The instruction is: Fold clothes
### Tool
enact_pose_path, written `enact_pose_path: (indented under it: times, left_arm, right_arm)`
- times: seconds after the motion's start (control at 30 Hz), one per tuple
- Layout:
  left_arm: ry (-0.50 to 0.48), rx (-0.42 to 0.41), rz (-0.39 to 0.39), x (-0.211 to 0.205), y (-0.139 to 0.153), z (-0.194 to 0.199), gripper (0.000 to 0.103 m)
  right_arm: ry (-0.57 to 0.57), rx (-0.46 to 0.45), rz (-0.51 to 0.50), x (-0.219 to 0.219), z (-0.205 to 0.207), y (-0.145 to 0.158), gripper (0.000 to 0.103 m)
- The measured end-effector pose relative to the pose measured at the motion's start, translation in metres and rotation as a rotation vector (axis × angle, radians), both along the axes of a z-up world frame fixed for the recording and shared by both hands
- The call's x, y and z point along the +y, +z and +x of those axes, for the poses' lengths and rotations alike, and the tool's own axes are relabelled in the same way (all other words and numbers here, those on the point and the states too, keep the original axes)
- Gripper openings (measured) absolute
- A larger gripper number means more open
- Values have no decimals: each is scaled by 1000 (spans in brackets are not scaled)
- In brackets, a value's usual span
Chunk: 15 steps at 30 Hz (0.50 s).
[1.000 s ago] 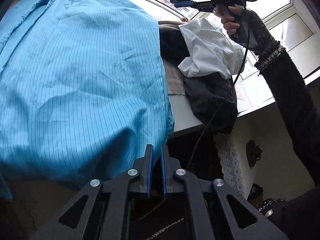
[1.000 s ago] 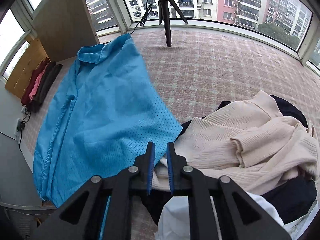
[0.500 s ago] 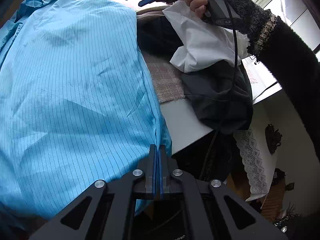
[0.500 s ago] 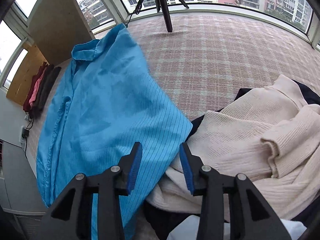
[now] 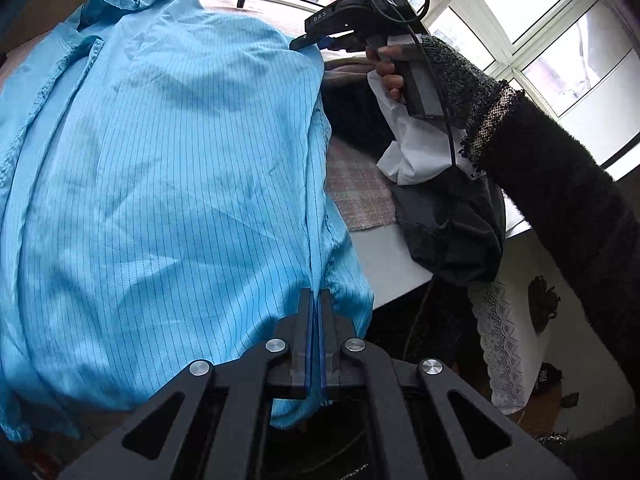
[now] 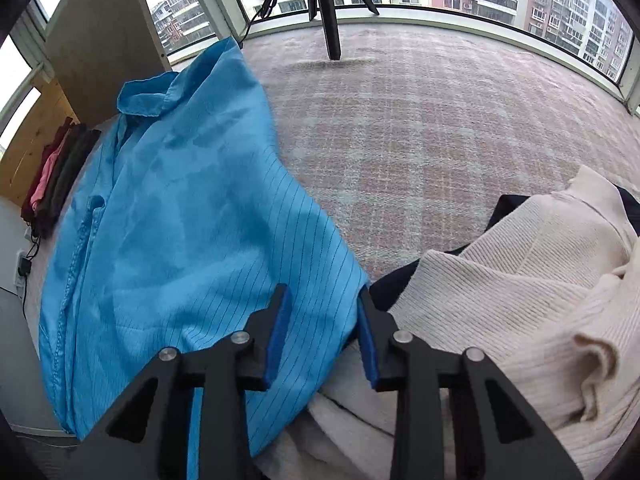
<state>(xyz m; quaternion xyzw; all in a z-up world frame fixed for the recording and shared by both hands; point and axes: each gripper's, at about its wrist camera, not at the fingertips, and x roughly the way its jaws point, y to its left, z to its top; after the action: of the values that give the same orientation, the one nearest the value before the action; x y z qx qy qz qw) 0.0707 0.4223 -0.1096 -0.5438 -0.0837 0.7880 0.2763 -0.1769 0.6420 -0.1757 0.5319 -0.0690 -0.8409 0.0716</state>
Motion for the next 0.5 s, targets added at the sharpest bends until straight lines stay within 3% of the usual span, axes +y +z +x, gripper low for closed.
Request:
enact_pose_path:
  times: [0.1,0.3,0.4,0.5]
  left_arm:
    - [19,13,35,-13,7,3,1]
    - [179,29,93,-74,11,15,1]
    - [238,38,72,-101,8,21,1]
    - [282,6,40,-120,-6,23,1]
  right_arm:
    - [48,83,58,-19,8,32,2]
    - [142,144,-12,-75,-17,94,2]
    - [212,145,-8,-130,-37,96,2]
    - [294,118,36,-193,-53,80,2]
